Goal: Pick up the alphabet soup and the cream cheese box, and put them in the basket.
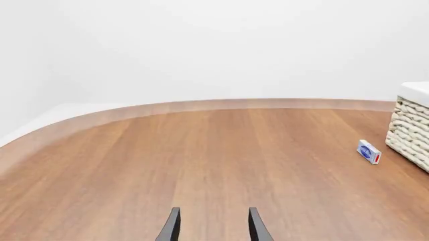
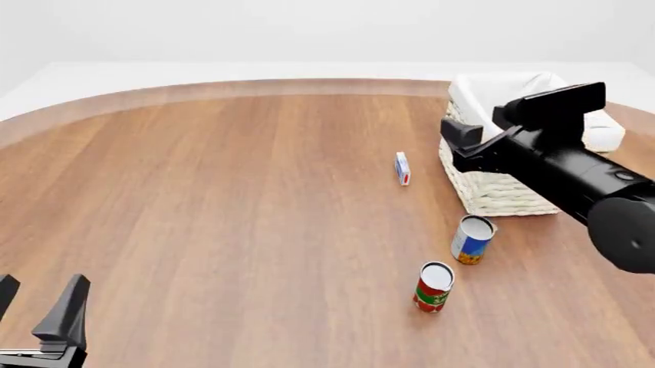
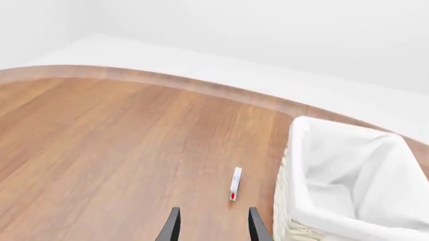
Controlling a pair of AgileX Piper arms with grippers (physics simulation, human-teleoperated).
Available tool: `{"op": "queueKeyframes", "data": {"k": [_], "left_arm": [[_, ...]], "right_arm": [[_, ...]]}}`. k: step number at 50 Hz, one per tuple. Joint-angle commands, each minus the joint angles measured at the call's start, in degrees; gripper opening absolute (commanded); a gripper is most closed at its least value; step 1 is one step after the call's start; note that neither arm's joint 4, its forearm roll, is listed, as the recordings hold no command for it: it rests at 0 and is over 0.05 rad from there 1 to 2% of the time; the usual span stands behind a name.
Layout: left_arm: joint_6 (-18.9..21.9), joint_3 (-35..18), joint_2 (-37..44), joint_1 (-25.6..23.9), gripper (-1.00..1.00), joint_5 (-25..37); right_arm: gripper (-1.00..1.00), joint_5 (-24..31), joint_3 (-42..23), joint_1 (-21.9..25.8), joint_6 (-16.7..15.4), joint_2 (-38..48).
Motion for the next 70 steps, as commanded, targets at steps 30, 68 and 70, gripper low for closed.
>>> {"op": "queueKeyframes", "data": {"k": [30, 68, 70], "left_arm": [[0.0, 0.0, 0.0, 0.0, 1.00, 0.0], [0.0, 0.0, 0.0, 0.0, 1.00, 0.0], [0.0, 0.0, 0.0, 0.0, 1.00, 0.0]], "right_arm": [[1.00, 1.8, -16.9, -0.7, 0.3, 21.1], [1.00, 5.1, -31.6, -1.9, 2.2, 37.1], [1.00, 5.4, -32.5, -2.0, 2.4, 38.1]]}}
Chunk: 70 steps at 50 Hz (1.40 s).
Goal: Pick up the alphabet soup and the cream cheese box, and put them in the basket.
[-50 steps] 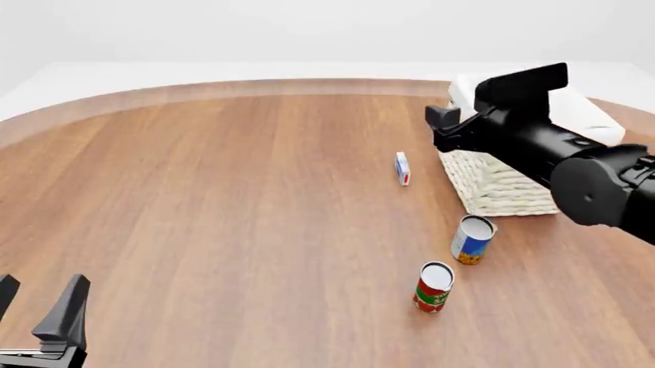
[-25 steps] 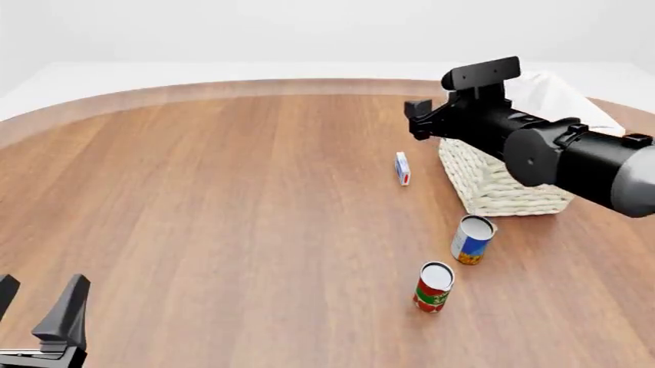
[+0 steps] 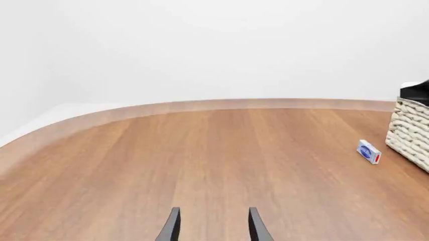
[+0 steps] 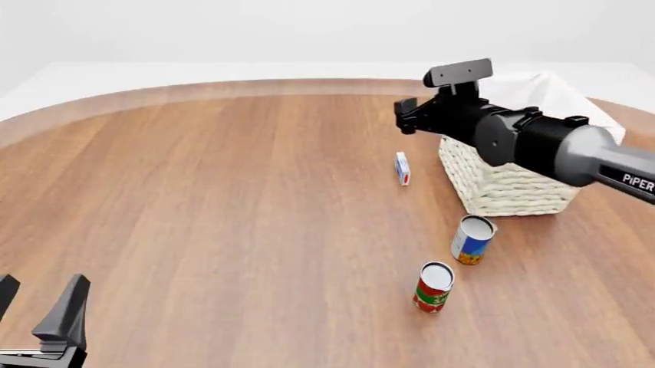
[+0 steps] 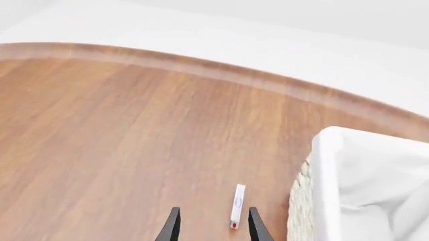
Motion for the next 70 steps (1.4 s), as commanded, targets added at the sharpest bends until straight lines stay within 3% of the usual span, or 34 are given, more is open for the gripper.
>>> {"op": "queueKeyframes", "data": {"k": [1, 34, 70], "left_arm": [[0.0, 0.0, 0.0, 0.0, 1.00, 0.0], [0.0, 0.0, 0.0, 0.0, 1.00, 0.0], [0.0, 0.0, 0.0, 0.0, 1.00, 0.0]], "right_arm": [[1.00, 1.1, -4.5, -0.6, 0.9, 4.9], [1.00, 2.8, -12.8, -2.1, 2.0, 15.4], [1.00, 3.9, -17.7, -3.0, 6.1, 24.5]]}}
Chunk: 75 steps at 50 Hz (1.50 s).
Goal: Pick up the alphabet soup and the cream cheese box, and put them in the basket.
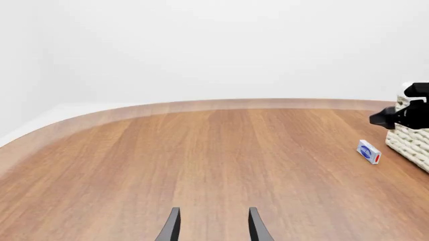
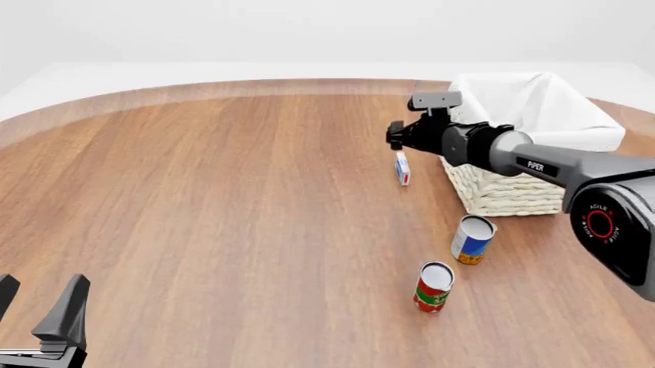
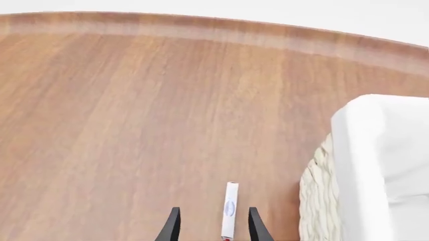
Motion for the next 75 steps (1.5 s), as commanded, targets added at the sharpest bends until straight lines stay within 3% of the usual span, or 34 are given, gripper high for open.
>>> {"op": "queueKeyframes", "data": {"k": [1, 19, 75], "left_arm": [[0.0, 0.0, 0.0, 0.0, 1.00, 0.0], [0.0, 0.0, 0.0, 0.0, 1.00, 0.0], [0.0, 0.0, 0.0, 0.0, 1.00, 0.0]], "right_arm": [[1.00, 0.5, -1.6, 0.0, 1.1, 2.8], [1.00, 2.2, -6.0, -0.4, 1.7, 7.6], [1.00, 4.9, -10.7, 0.4, 4.2, 18.1]]}}
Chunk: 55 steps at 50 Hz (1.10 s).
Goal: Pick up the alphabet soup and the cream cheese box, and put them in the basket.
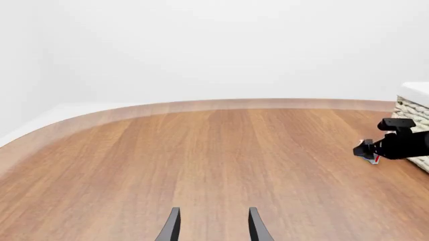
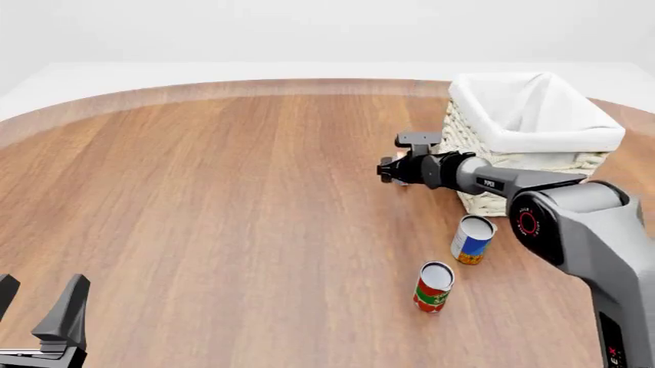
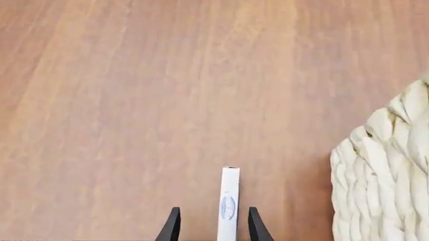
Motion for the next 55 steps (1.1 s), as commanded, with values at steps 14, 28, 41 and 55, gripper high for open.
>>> {"op": "queueKeyframes", "data": {"k": [14, 28, 41, 55], "left_arm": [[0.0, 0.0, 0.0, 0.0, 1.00, 0.0], [0.0, 0.0, 0.0, 0.0, 1.00, 0.0], [0.0, 0.0, 0.0, 0.0, 1.00, 0.0], [0.0, 0.0, 0.0, 0.0, 1.00, 0.0]], "right_arm": [[-1.00, 0.5, -1.0, 0.7, 0.3, 2.3], [-1.00, -2.0, 2.5, -0.1, 0.3, -1.1], [-1.00, -5.5, 9.0, 1.1, 0.1, -7.4], [-1.00, -8.3, 16.0, 2.6, -0.1, -13.8]]}}
